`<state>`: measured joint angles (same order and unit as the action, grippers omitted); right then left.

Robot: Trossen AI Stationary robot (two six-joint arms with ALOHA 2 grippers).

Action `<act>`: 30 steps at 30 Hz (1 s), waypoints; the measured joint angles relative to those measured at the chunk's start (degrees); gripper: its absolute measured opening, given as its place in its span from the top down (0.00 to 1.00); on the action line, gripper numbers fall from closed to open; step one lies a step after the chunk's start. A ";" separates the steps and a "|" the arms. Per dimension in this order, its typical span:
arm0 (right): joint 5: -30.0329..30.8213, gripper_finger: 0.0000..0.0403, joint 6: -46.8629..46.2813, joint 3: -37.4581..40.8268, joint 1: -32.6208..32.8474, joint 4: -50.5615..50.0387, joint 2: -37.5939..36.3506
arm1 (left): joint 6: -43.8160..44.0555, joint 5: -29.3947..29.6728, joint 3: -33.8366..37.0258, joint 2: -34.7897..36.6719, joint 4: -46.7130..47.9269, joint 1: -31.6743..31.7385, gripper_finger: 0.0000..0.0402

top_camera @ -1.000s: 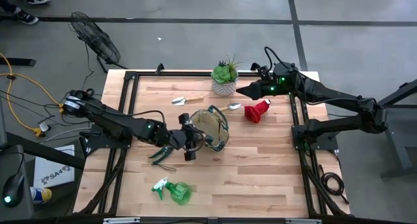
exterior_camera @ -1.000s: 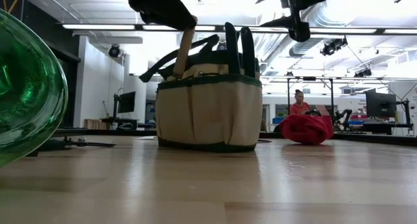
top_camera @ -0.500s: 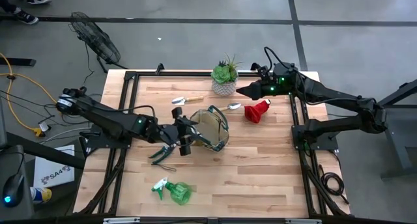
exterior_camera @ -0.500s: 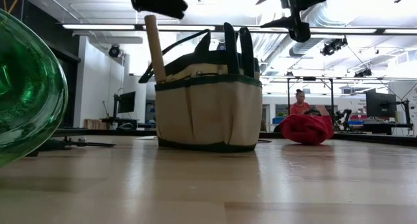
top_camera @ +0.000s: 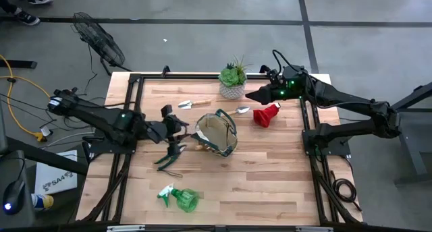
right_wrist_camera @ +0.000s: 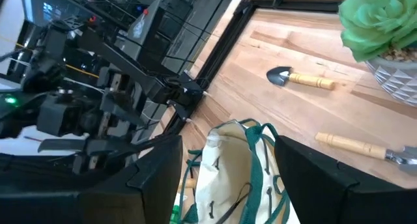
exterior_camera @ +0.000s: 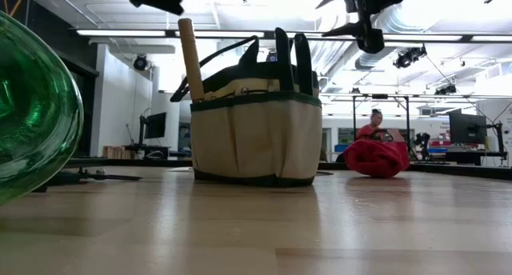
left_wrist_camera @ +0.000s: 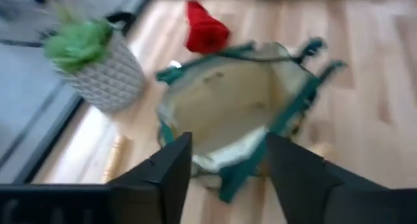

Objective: Pick & Place Garden tools in Gardening bag
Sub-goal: Put the brown hand rake into the brown gardening bag

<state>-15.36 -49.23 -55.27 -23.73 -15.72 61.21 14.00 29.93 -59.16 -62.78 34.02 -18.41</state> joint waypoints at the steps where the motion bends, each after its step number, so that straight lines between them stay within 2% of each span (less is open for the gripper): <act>1: -0.01 0.42 0.00 0.00 0.00 -0.52 0.00 | -0.01 -1.19 0.00 0.62 0.76 -0.21 0.62; 7: 0.08 0.42 0.36 0.00 0.00 -1.16 0.00 | -0.65 -5.39 0.04 0.46 4.34 -2.36 0.95; 8: 0.07 0.42 0.41 0.00 0.00 -1.27 0.00 | -0.51 -5.60 0.03 -0.02 3.78 -2.72 0.97; 15: 0.31 0.42 0.33 0.00 0.00 -1.36 0.00 | 1.93 -6.52 0.02 -4.88 4.04 -4.74 0.99; 22: 0.45 0.42 0.12 0.00 0.00 -1.34 0.00 | 1.35 -8.56 -0.04 -11.57 -1.42 -4.86 1.00; 30: 0.36 0.42 0.00 -0.02 0.00 -1.39 0.00 | 1.37 -2.21 0.02 -16.22 -6.33 -4.86 1.00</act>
<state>-15.00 -49.23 -55.29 -23.73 -17.11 61.21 15.38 27.71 -59.14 -79.00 27.69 -23.27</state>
